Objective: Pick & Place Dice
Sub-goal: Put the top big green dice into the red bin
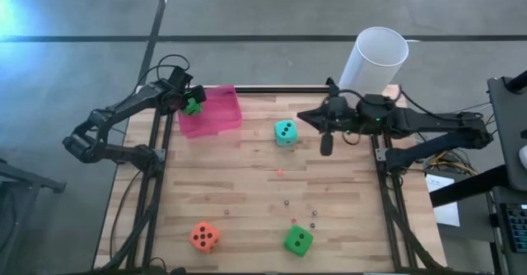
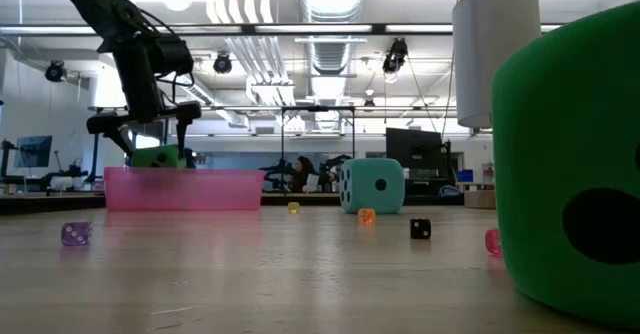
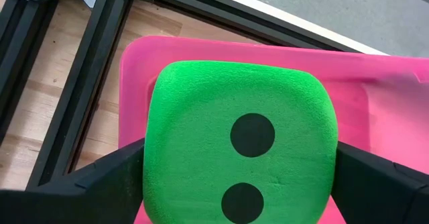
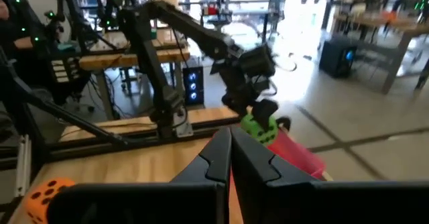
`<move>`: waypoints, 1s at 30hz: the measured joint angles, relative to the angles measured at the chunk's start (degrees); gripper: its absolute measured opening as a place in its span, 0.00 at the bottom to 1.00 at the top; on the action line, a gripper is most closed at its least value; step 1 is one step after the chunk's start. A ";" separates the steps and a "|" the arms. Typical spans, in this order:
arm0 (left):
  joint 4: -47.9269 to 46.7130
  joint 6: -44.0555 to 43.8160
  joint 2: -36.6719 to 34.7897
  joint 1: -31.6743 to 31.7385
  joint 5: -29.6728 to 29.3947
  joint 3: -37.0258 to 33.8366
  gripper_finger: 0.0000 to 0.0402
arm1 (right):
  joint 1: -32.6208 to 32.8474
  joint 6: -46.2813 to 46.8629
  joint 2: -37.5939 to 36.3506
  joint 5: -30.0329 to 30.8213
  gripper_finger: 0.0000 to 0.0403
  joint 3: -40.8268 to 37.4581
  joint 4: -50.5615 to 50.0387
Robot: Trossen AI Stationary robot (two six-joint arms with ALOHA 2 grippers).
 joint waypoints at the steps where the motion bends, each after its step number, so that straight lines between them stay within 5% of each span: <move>1: 0.00 -0.01 0.00 0.00 0.00 0.00 0.99 | 0.03 1.06 1.22 -0.03 0.02 0.46 0.01; 16: -0.04 -0.96 0.00 -0.02 1.38 0.00 0.98 | -3.09 -2.22 24.26 -0.20 0.02 11.24 6.32; 20: -0.04 -1.03 0.00 -0.02 3.59 0.00 0.99 | -5.14 -4.07 30.40 -0.75 0.02 13.17 14.55; 26: -0.07 -1.09 0.00 -0.02 3.72 0.00 0.99 | -8.76 -0.68 41.11 -13.08 0.02 16.84 24.65; 30: -0.05 -1.09 0.00 0.00 3.72 0.00 0.99 | -8.90 -4.22 48.28 -13.84 0.02 23.96 23.95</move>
